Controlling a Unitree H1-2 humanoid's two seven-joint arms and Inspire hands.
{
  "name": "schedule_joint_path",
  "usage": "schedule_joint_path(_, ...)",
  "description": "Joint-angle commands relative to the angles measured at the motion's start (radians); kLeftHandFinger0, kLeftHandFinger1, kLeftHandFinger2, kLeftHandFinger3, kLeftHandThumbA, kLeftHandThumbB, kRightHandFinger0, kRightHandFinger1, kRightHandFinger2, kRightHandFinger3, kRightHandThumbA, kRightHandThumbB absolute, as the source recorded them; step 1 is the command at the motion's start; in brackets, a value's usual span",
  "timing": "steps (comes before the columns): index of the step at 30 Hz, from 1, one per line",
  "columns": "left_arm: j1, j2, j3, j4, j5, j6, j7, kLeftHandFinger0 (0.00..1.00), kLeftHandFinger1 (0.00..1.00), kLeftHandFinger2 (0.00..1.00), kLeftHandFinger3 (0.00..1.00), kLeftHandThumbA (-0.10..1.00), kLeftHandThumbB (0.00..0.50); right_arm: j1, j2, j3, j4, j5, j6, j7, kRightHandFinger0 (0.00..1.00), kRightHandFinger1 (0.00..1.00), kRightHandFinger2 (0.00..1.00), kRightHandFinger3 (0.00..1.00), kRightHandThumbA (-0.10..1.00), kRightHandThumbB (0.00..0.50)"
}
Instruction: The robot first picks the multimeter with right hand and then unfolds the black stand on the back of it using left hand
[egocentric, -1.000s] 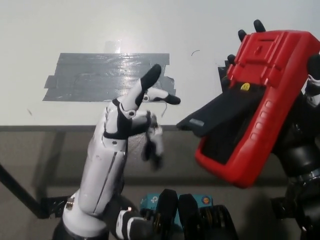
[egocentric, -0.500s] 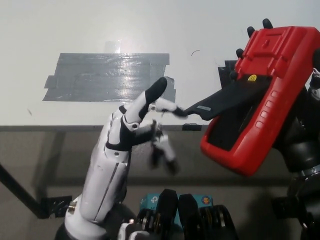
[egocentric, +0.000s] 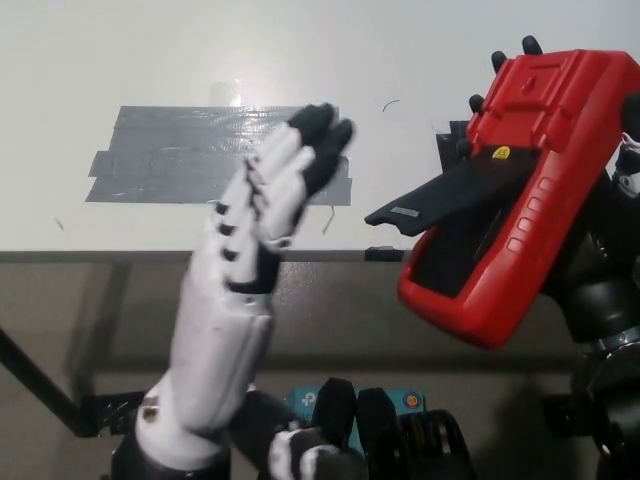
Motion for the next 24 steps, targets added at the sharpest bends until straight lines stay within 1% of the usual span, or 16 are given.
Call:
schedule_joint_path(1, 0.016, 0.0, -0.027, 0.004, 0.065, -0.005, -0.029, 1.0, 1.0, 1.0, 1.0, 1.0, 0.368, -0.053, 0.016, 0.008, -0.03, 0.013, -0.046, 0.01, 0.0, 0.01, 0.39, 0.72, -0.1, 0.108)
schedule_joint_path(2, 0.02, 0.002, -0.038, 0.006, 0.053, 0.005, -0.04, 1.0, 1.0, 1.0, 1.0, 1.0, 0.377, -0.053, 0.015, 0.01, -0.033, 0.008, -0.045, 0.014, 0.0, 0.0, 0.35, 0.67, -0.1, 0.102)
schedule_joint_path(4, 0.035, 0.005, -0.05, 0.012, 0.068, 0.009, -0.048, 1.0, 1.0, 1.0, 1.0, 1.0, 0.379, -0.057, 0.02, 0.011, -0.039, 0.0, -0.047, 0.007, 0.0, 0.0, 0.35, 0.65, -0.1, 0.101)
schedule_joint_path(5, 0.038, 0.006, -0.053, 0.013, 0.073, 0.008, -0.049, 1.0, 1.0, 1.0, 1.0, 1.0, 0.379, -0.057, 0.022, 0.012, -0.041, 0.0, -0.047, 0.004, 0.0, 0.0, 0.35, 0.65, -0.1, 0.101)
schedule_joint_path(6, 0.048, 0.009, -0.057, 0.01, 0.093, 0.018, -0.063, 1.0, 1.0, 1.0, 1.0, 1.0, 0.391, -0.058, 0.032, 0.012, -0.047, 0.0, -0.051, -0.007, 0.0, 0.0, 0.36, 0.7, -0.1, 0.096)
schedule_joint_path(7, 0.057, 0.009, -0.066, 0.013, 0.092, 0.022, -0.067, 1.0, 1.0, 1.0, 1.0, 1.0, 0.398, -0.056, 0.045, 0.011, -0.057, -0.002, -0.059, -0.023, 0.0, 0.0, 0.41, 0.83, -0.1, 0.094)
schedule_joint_path(9, 0.068, 0.007, -0.075, 0.02, 0.089, 0.021, -0.064, 1.0, 1.0, 1.0, 1.0, 1.0, 0.403, -0.054, 0.061, 0.01, -0.068, -0.001, -0.065, -0.047, 0.0, 0.02, 0.49, 0.99, -0.1, 0.085)
schedule_joint_path(12, 0.084, 0.002, -0.085, 0.02, 0.089, 0.022, -0.064, 1.0, 1.0, 1.0, 1.0, 1.0, 0.404, -0.055, 0.074, 0.01, -0.078, 0.003, -0.071, -0.07, 0.0, 0.09, 0.61, 1.0, -0.1, 0.082)
schedule_joint_path(14, 0.084, 0.006, -0.094, 0.018, 0.044, 0.015, -0.061, 1.0, 0.99, 0.95, 1.0, 1.0, 0.387, -0.055, 0.08, 0.003, -0.082, 0.036, -0.074, -0.095, 0.0, 0.23, 0.82, 1.0, -0.1, 0.065)
schedule_joint_path(15, 0.089, 0.006, -0.1, 0.025, -0.008, 0.013, -0.052, 1.0, 0.81, 0.73, 1.0, 1.0, 0.388, -0.059, 0.082, 0.003, -0.083, 0.034, -0.072, -0.106, 0.0, 0.24, 0.82, 1.0, -0.1, 0.074)
schedule_joint_path(16, 0.097, 0.008, -0.105, 0.028, -0.054, 0.015, -0.048, 1.0, 0.5, 0.4, 1.0, 1.0, 0.388, -0.061, 0.083, 0.002, -0.086, 0.028, -0.071, -0.117, 0.0, 0.26, 0.81, 1.0, -0.1, 0.076)
schedule_joint_path(17, 0.101, 0.009, -0.104, 0.031, -0.062, 0.003, -0.038, 1.0, 0.32, 0.21, 1.0, 1.0, 0.371, -0.061, 0.083, 0.003, -0.091, 0.025, -0.072, -0.124, 0.0, 0.26, 0.8, 1.0, -0.1, 0.069)
schedule_joint_path(18, 0.102, 0.008, -0.103, 0.032, -0.062, -0.002, -0.035, 1.0, 0.17, 0.09, 1.0, 1.0, 0.371, -0.062, 0.083, 0.003, -0.092, 0.026, -0.072, -0.127, 0.0, 0.26, 0.79, 1.0, -0.1, 0.073)
schedule_joint_path(19, 0.104, 0.007, -0.101, 0.028, -0.055, 0.002, -0.037, 1.0, 0.09, 0.02, 1.0, 1.0, 0.373, -0.062, 0.08, 0.003, -0.093, 0.025, -0.072, -0.125, 0.0, 0.25, 0.76, 1.0, -0.1, 0.066)
schedule_joint_path(21, 0.105, 0.006, -0.101, 0.028, -0.057, -0.002, -0.036, 1.0, 0.0, 0.0, 1.0, 1.0, 0.39, -0.068, 0.075, 0.001, -0.09, 0.038, -0.075, -0.122, 0.0, 0.25, 0.75, 1.0, -0.1, 0.055)
schedule_joint_path(24, 0.11, 0.004, -0.104, 0.042, -0.06, -0.028, -0.024, 0.96, 0.0, 0.0, 1.0, 1.0, 0.382, -0.071, 0.079, -0.008, -0.09, 0.067, -0.089, -0.131, 0.0, 0.26, 0.78, 1.0, -0.1, 0.047)
